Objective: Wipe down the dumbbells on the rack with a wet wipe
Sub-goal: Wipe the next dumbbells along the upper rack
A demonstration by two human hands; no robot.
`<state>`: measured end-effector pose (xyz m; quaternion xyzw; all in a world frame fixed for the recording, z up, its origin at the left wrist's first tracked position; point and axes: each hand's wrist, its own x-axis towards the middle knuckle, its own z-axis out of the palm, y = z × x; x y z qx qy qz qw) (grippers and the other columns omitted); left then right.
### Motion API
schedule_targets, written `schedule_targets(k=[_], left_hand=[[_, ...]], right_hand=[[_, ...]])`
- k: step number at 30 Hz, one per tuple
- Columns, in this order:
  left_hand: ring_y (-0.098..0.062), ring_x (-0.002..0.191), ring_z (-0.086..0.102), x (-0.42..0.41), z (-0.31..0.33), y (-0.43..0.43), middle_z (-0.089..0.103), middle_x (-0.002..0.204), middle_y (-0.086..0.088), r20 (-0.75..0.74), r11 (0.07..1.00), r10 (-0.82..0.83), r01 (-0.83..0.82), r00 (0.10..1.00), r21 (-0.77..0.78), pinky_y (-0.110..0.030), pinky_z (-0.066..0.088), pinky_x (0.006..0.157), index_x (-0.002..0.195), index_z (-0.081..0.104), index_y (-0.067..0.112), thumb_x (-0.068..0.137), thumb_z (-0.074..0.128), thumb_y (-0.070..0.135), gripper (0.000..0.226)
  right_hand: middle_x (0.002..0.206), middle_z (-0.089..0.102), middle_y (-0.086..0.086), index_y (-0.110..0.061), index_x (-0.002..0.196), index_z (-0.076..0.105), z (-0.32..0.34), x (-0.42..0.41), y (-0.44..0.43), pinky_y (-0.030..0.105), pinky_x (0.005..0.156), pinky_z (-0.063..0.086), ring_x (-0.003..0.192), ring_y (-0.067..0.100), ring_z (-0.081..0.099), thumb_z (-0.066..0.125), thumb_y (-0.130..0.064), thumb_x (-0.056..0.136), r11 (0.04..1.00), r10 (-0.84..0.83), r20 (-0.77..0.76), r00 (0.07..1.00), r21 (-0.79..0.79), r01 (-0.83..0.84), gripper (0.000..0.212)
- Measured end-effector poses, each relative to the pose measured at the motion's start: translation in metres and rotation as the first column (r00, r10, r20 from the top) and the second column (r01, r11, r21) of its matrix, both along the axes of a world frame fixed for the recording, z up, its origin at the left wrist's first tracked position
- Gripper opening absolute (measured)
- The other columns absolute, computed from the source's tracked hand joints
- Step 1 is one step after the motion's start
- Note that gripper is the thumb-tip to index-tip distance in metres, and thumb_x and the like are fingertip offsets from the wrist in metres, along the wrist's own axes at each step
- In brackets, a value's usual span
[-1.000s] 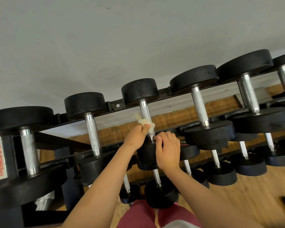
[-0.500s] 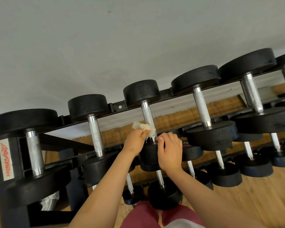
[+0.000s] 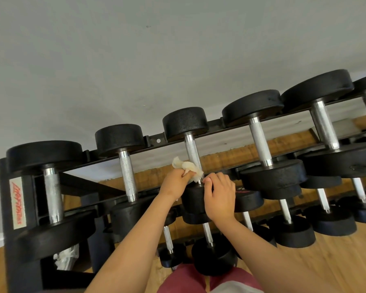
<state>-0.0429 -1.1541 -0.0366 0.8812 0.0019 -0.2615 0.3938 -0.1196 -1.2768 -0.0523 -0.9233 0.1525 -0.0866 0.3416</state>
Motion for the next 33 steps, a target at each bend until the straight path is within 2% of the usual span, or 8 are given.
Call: schedule_targets(k=[4, 8, 11, 15, 21, 24, 30, 33], left_hand=[[-0.015, 0.09, 0.058, -0.003, -0.002, 0.0, 0.062, 0.101, 0.0, 0.085, 0.967, 0.251, -0.255, 0.964, 0.031, -0.023, 0.043, 0.067, 0.106, 0.061, 0.013, 0.084, 0.072, 0.04, 0.036], [-0.013, 0.089, 0.052, -0.006, 0.006, -0.008, 0.052, 0.102, -0.001, 0.244, 0.925, 0.377, -0.374, 0.893, -0.062, -0.013, 0.038, 0.065, 0.102, 0.047, 0.016, 0.075, 0.083, 0.024, 0.046], [-0.011, 0.094, 0.059, -0.006, 0.007, -0.019, 0.061, 0.104, 0.001, 0.078, 0.922, 0.355, -0.335, 0.931, -0.195, -0.011, 0.046, 0.071, 0.111, 0.057, 0.012, 0.08, 0.078, 0.012, 0.038], [-0.019, 0.103, 0.064, -0.002, 0.003, -0.028, 0.068, 0.108, -0.005, -0.102, 0.939, 0.269, -0.284, 0.958, -0.194, -0.028, 0.052, 0.085, 0.115, 0.064, 0.007, 0.082, 0.077, 0.018, 0.037], [-0.012, 0.088, 0.065, -0.004, 0.002, -0.018, 0.071, 0.094, 0.0, 0.011, 0.964, 0.23, -0.226, 0.973, -0.143, -0.022, 0.051, 0.075, 0.101, 0.071, 0.01, 0.08, 0.078, 0.02, 0.025], [-0.015, 0.087, 0.067, -0.004, -0.001, -0.013, 0.073, 0.092, -0.005, 0.045, 0.977, 0.195, -0.19, 0.98, -0.096, -0.03, 0.055, 0.078, 0.095, 0.073, 0.009, 0.08, 0.079, 0.021, 0.02], [-0.01, 0.089, 0.066, 0.0, 0.001, 0.005, 0.072, 0.095, 0.0, -0.008, 0.983, 0.12, -0.12, 0.993, -0.137, -0.024, 0.053, 0.079, 0.098, 0.073, 0.011, 0.076, 0.082, 0.015, 0.024], [-0.012, 0.094, 0.068, 0.004, 0.002, 0.003, 0.073, 0.099, -0.001, -0.107, 0.979, 0.079, -0.098, 0.991, -0.18, -0.029, 0.055, 0.085, 0.104, 0.072, 0.011, 0.075, 0.083, 0.017, 0.031]], right_hand=[[0.087, 0.058, -0.005, -0.017, 0.089, 0.065, 0.0, 0.0, 0.0, 0.037, 0.083, 0.041, 0.088, 0.015, 0.05, 0.024, -0.035, 0.096, 1.0, -0.001, -0.004, 1.0, -0.006, 0.001, 0.045], [0.087, 0.057, -0.006, -0.018, 0.089, 0.064, 0.0, 0.0, 0.0, 0.036, 0.083, 0.04, 0.088, 0.014, 0.05, 0.024, -0.034, 0.096, 1.0, -0.001, -0.002, 1.0, -0.007, 0.001, 0.044], [0.085, 0.055, -0.006, -0.018, 0.088, 0.063, -0.001, 0.0, 0.0, 0.037, 0.082, 0.042, 0.086, 0.014, 0.049, 0.023, -0.034, 0.096, 1.0, -0.004, -0.009, 1.0, -0.018, 0.004, 0.043], [0.086, 0.056, -0.004, -0.017, 0.092, 0.064, -0.001, 0.001, 0.0, 0.038, 0.082, 0.043, 0.087, 0.016, 0.051, 0.023, -0.034, 0.097, 1.0, -0.004, -0.005, 1.0, -0.021, 0.004, 0.045], [0.087, 0.056, -0.004, -0.018, 0.091, 0.064, -0.002, 0.0, 0.0, 0.038, 0.082, 0.043, 0.088, 0.016, 0.051, 0.024, -0.034, 0.097, 1.0, -0.005, -0.001, 1.0, -0.022, 0.005, 0.044], [0.086, 0.056, -0.004, -0.017, 0.088, 0.063, -0.002, 0.0, 0.0, 0.04, 0.081, 0.044, 0.086, 0.017, 0.051, 0.025, -0.032, 0.097, 1.0, -0.011, 0.005, 1.0, -0.018, 0.011, 0.042], [0.085, 0.055, -0.004, -0.018, 0.086, 0.063, -0.002, -0.001, -0.001, 0.04, 0.082, 0.044, 0.085, 0.016, 0.05, 0.026, -0.032, 0.096, 1.0, -0.012, 0.009, 1.0, -0.009, 0.012, 0.041], [0.083, 0.055, -0.005, -0.018, 0.084, 0.061, -0.001, 0.0, 0.0, 0.041, 0.081, 0.045, 0.084, 0.017, 0.05, 0.026, -0.032, 0.096, 1.0, -0.012, 0.011, 1.0, -0.003, 0.012, 0.04]])
